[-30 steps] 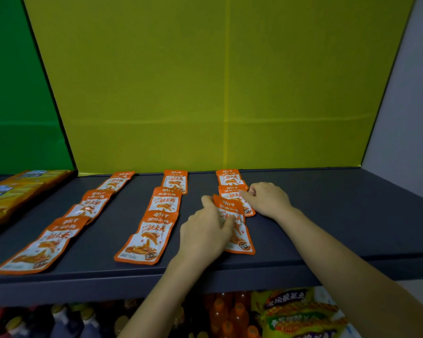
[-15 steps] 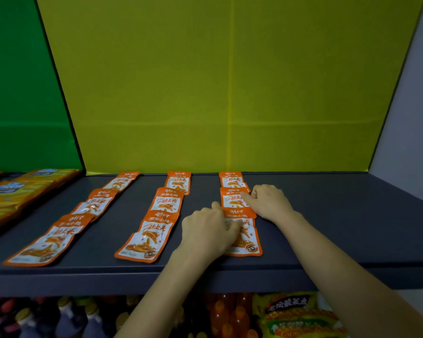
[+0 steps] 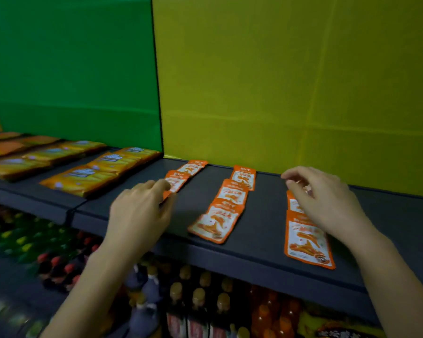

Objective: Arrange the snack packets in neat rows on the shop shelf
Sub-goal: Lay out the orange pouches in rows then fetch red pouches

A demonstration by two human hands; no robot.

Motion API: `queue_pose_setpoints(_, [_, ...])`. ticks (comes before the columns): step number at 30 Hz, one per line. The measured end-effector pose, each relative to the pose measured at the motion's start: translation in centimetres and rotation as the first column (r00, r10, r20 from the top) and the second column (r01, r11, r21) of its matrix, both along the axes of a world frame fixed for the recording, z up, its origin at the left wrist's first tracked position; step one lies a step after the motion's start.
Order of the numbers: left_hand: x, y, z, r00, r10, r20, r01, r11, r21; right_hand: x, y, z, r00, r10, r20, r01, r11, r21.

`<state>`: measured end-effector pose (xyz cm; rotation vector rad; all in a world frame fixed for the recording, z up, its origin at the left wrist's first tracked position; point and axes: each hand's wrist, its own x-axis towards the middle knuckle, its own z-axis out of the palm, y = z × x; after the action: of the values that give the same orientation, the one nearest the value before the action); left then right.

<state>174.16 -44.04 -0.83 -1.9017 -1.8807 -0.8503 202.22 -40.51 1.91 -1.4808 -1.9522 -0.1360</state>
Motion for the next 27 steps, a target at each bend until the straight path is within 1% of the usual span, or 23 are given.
queue_pose_setpoints(3, [-5.8, -3.0, -0.7, 0.99, 0.142, 0.026, -0.141, 0.989, -0.033, -5.1, -1.8, 0.6, 0.986, 0.157, 0.047, -0.159, 0.987, 0.025])
queue_pose_setpoints(6, [-11.2, -6.7, -1.6, 0.963, 0.267, 0.046, -0.265, 0.963, -0.037, -11.1, -3.0, 0.2, 0.956, 0.286, 0.068, -0.287, 0.958, 0.009])
queue_pose_setpoints(9, [-16.7, -10.8, -3.1, 0.941, 0.335, 0.05, -0.33, 0.94, -0.084, -18.0, -4.0, -1.2, 0.904, 0.421, 0.07, -0.421, 0.907, -0.02])
queue_pose_setpoints(12, [-22.4, -15.2, -5.4, 0.903, 0.414, 0.117, -0.394, 0.904, -0.164, -24.8, -4.9, -3.4, 0.857, 0.513, 0.052, -0.51, 0.858, -0.058])
queue_pose_setpoints(14, [-26.3, -18.4, -6.9, 0.857, 0.483, 0.178, -0.444, 0.868, -0.222, -29.6, -5.7, -5.0, 0.815, 0.578, 0.042, -0.573, 0.815, -0.089])
queue_pose_setpoints(16, [-29.7, -21.1, -8.1, 0.816, 0.546, 0.19, -0.498, 0.831, -0.248, -33.9, -6.7, -6.5, 0.786, 0.617, 0.042, -0.608, 0.784, -0.126])
queue_pose_setpoints(18, [-33.3, -23.8, -8.8, 0.774, 0.618, 0.137, -0.579, 0.778, -0.244, -38.8, -7.8, -7.8, 0.758, 0.651, 0.041, -0.64, 0.754, -0.146])
queue_pose_setpoints(20, [-36.6, -26.2, -9.2, 0.745, 0.659, 0.106, -0.625, 0.745, -0.236, -43.4, -8.9, -8.9, 0.732, 0.681, 0.021, -0.669, 0.723, -0.173])
queue_pose_setpoints(24, [-42.3, -28.9, -8.7, 0.742, 0.652, 0.155, -0.604, 0.751, -0.266, -51.2, -10.0, -10.0, 0.711, 0.703, -0.028, -0.692, 0.692, -0.207])
queue_pose_setpoints(27, [-46.1, -29.6, -8.2, 0.726, 0.665, 0.175, -0.624, 0.744, -0.241, -55.8, -9.9, -10.2, 0.7, 0.71, -0.073, -0.706, 0.674, -0.217])
